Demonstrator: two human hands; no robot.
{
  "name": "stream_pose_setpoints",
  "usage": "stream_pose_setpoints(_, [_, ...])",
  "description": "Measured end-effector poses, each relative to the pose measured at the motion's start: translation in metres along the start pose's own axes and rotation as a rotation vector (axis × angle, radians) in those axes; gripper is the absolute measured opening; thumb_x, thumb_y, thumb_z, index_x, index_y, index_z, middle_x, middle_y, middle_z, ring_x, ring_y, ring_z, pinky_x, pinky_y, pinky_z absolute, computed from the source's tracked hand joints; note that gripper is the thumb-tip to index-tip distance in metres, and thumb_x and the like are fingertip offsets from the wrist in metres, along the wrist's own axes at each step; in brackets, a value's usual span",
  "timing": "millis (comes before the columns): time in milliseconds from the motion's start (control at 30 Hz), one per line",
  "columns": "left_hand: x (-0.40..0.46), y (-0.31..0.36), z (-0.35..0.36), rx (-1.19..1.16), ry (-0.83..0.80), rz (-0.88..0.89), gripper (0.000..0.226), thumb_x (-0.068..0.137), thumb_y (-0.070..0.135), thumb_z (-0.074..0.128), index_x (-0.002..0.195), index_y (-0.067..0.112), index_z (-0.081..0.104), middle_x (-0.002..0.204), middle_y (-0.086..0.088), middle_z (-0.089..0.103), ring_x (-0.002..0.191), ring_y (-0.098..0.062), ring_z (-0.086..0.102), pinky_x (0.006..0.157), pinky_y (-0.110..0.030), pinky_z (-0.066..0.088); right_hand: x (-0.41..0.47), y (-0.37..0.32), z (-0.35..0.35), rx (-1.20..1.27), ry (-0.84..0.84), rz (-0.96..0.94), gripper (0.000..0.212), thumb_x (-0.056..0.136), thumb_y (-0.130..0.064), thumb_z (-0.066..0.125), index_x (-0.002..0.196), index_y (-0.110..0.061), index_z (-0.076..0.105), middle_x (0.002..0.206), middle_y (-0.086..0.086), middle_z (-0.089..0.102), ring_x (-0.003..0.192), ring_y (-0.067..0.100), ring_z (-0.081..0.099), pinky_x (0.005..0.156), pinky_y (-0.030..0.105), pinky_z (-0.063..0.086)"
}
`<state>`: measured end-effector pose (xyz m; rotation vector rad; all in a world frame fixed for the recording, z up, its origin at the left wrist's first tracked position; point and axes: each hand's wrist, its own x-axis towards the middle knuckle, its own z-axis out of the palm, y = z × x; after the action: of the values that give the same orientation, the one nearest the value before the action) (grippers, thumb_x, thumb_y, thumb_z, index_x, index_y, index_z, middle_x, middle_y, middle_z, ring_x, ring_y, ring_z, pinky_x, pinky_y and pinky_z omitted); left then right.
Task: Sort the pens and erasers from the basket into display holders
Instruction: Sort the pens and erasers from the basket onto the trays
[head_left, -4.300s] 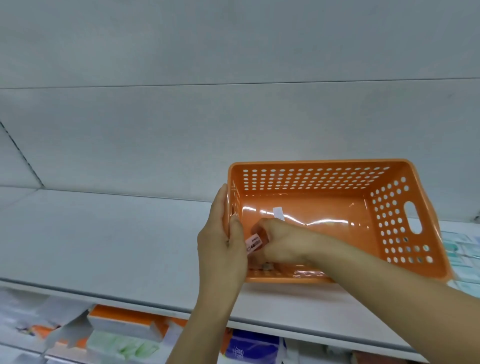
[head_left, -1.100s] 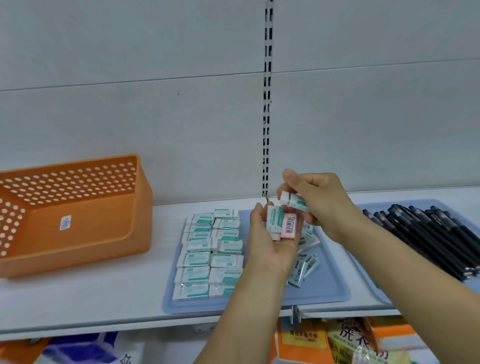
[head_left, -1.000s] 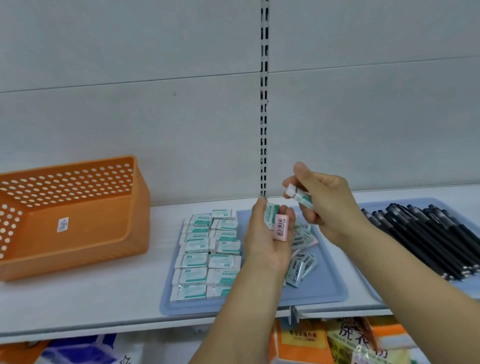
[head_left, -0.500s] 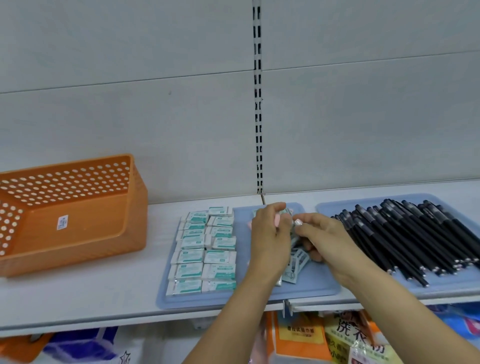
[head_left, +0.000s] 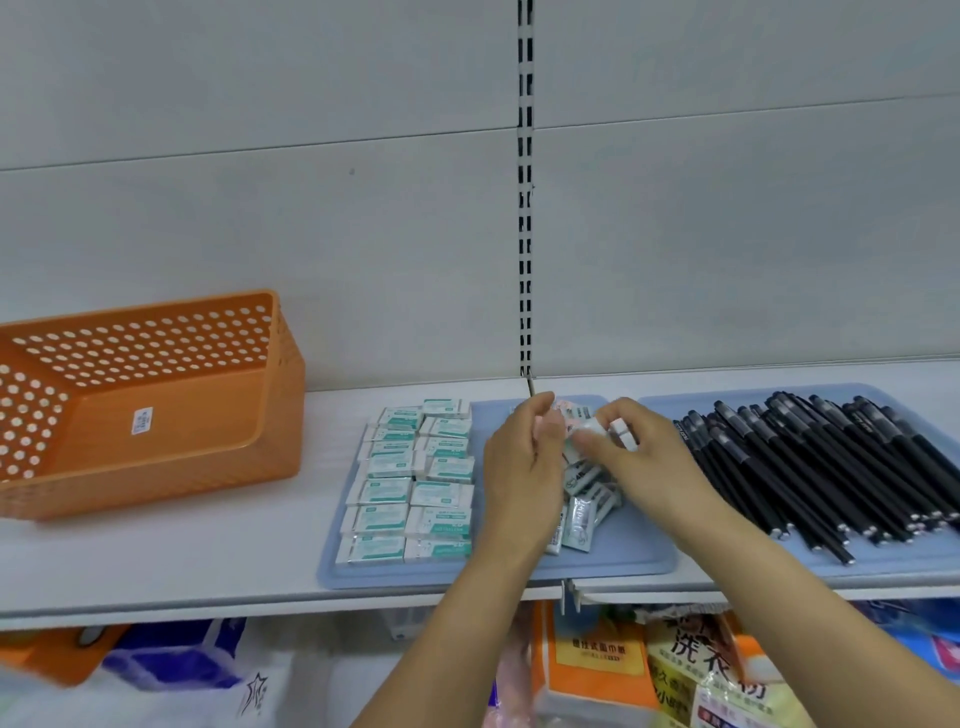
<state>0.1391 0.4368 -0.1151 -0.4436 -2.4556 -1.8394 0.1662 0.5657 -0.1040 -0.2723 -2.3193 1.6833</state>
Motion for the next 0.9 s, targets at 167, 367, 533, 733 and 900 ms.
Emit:
stream_pose_setpoints(167, [-0.008, 0.005, 0.01, 0.14, -0.026, 0.036, 0.035, 0.104, 0.037, 0.034, 0.13, 0.022, 0.053, 0.125, 0.009, 0.053, 0.122, -0.01, 0.04, 0.111, -0.036, 0.031, -0.009, 0.004, -0.003, 0.266, 0.171, 0.072, 0.015, 0.095, -0.018, 0.058, 0.083, -0.011, 0.05, 0.066, 0.002, 0.052, 0.042, -0.002, 0.045, 0.04, 0.012, 0.035])
stream_pose_setpoints(367, [-0.012, 0.011, 0.002, 0.118, -0.027, 0.021, 0.038, 0.104, 0.039, 0.034, 0.138, 0.027, 0.044, 0.131, 0.015, 0.044, 0.123, 0.002, 0.029, 0.112, -0.028, 0.025, -0.013, -0.003, -0.001, 0.379, 0.244, 0.084, 0.013, 0.097, -0.019, 0.055, 0.085, -0.015, 0.053, 0.07, 0.006, 0.056, 0.04, -0.002, 0.042, 0.037, 0.012, 0.033])
stream_pose_setpoints(533, [-0.016, 0.02, -0.031, 0.203, -0.02, 0.28, 0.043, 0.1, 0.035, 0.05, 0.143, 0.033, 0.043, 0.144, 0.016, 0.043, 0.132, 0.003, 0.033, 0.108, -0.013, 0.025, -0.018, -0.021, 0.009, 0.272, 0.177, -0.047, 0.015, 0.097, -0.022, 0.055, 0.082, -0.021, 0.057, 0.065, -0.001, 0.06, 0.043, 0.0, 0.044, 0.04, 0.011, 0.034])
stream_pose_setpoints(733, [-0.013, 0.018, -0.103, 0.462, -0.004, 0.499, 0.022, 0.094, 0.022, 0.064, 0.115, 0.022, 0.07, 0.094, 0.004, 0.068, 0.085, -0.009, 0.059, 0.078, -0.028, 0.049, -0.019, -0.053, 0.048, 0.113, -0.23, -0.085, 0.019, 0.096, -0.028, 0.055, 0.078, -0.027, 0.059, 0.059, -0.005, 0.057, 0.049, 0.006, 0.047, 0.049, 0.017, 0.04])
stream_pose_setpoints(900, [-0.015, -0.011, -0.157, 0.451, -0.025, 0.284, 0.017, 0.092, 0.018, 0.065, 0.105, 0.022, 0.074, 0.1, 0.01, 0.072, 0.089, -0.002, 0.062, 0.083, -0.025, 0.05, -0.014, -0.056, 0.084, -0.253, -0.303, -0.185, 0.005, 0.094, -0.032, 0.054, 0.093, -0.034, 0.051, 0.088, -0.016, 0.061, 0.08, 0.002, 0.057, 0.069, 0.024, 0.045])
